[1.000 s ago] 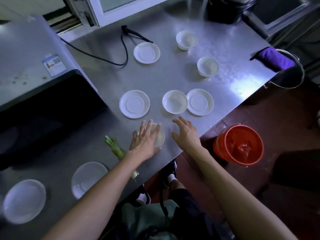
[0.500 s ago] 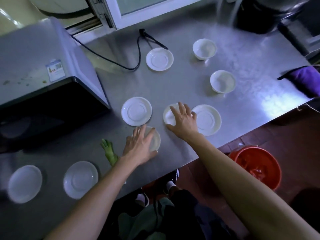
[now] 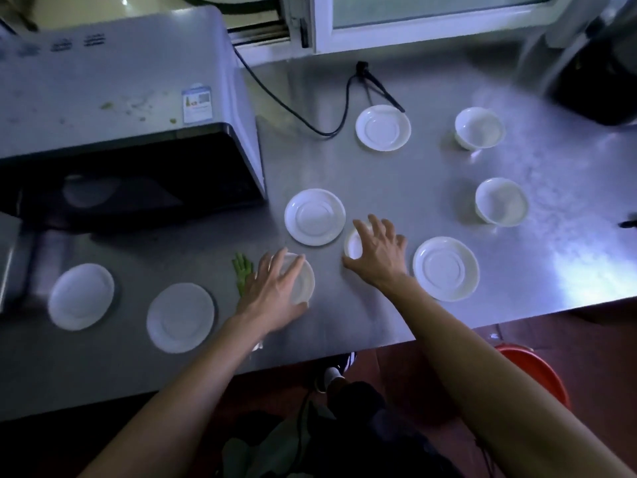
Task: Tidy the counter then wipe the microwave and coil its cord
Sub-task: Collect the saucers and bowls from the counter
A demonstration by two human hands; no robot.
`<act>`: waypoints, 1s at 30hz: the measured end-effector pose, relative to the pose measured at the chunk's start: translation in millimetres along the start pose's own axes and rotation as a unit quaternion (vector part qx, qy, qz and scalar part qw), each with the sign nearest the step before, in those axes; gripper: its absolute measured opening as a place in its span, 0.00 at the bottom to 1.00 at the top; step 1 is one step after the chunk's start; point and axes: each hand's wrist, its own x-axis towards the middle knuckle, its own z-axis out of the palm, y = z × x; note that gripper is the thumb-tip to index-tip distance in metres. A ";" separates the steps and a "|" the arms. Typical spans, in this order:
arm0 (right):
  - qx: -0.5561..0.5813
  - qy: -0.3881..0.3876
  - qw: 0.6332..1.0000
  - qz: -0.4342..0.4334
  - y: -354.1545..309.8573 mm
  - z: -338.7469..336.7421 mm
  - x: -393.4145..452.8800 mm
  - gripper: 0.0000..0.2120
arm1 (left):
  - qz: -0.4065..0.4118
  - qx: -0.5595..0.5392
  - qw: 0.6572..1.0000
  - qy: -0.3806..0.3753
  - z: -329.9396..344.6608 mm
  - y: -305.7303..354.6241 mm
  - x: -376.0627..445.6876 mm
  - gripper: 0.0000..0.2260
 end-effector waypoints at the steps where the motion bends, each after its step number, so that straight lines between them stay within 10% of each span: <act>1: -0.001 0.004 1.000 -0.011 -9.3 1.7 -1.0 0.39 | -0.010 -0.008 1.000 0.004 -0.4 -5.8 -5.4 0.44; 30: -0.083 0.044 0.931 -0.352 -413.9 93.1 -169.2 0.41 | -0.276 -0.137 0.943 0.128 38.1 -301.3 -354.5 0.42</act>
